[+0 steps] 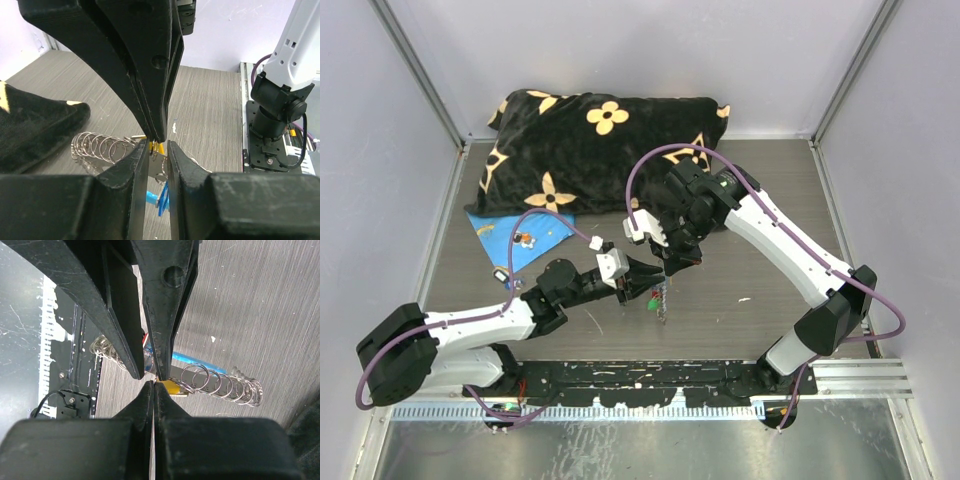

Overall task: Remove the keys from the keyring
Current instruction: Remove the key from the keyring.

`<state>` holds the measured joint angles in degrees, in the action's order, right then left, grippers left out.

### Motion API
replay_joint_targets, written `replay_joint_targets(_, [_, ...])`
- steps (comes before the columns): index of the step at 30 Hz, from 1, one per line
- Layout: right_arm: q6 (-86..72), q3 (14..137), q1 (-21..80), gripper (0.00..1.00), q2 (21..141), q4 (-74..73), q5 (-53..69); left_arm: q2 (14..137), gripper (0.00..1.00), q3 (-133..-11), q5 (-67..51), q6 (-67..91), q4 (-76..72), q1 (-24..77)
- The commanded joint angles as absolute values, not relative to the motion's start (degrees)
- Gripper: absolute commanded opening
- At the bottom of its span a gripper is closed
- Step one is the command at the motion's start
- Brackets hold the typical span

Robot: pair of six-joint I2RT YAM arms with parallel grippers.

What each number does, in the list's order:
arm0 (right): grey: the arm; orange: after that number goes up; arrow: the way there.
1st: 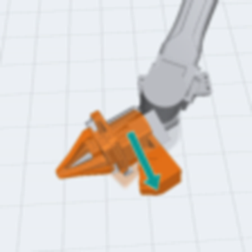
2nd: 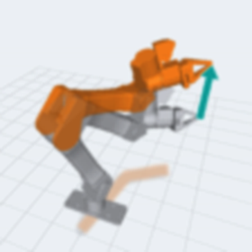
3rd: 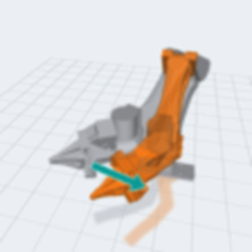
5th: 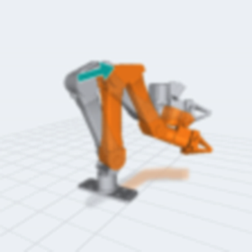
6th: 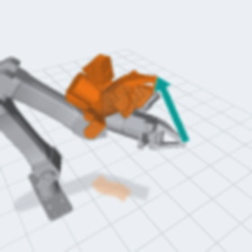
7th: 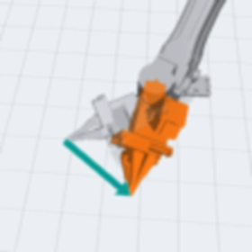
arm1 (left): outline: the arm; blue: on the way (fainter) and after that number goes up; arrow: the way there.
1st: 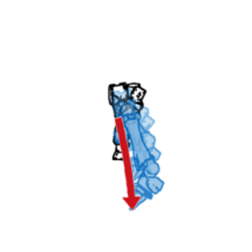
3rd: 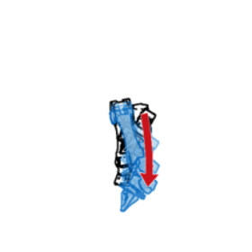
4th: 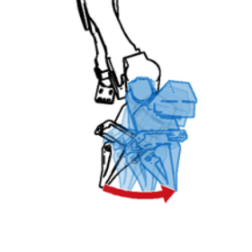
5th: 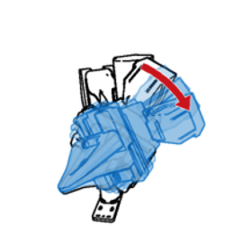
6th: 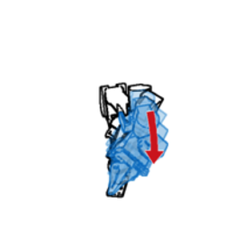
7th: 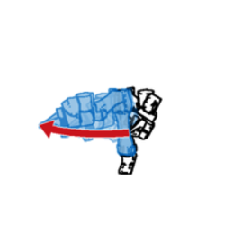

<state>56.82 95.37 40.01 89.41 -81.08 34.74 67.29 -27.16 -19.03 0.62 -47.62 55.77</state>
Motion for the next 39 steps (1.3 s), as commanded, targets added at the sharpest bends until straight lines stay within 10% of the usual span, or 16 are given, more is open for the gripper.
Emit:
replay_joint_targets(1, [56.44,97.91,40.32,0.01,88.87,-81.01,36.91,67.62,0.21,-29.66,-20.52,0.52,-52.45,55.75])
replay_joint_targets(39, [56.78,97.91,40.30,0.01,88.24,-80.99,37.97,67.40,0.00,-32.16,-22.98,0.40,-44.32,55.75])
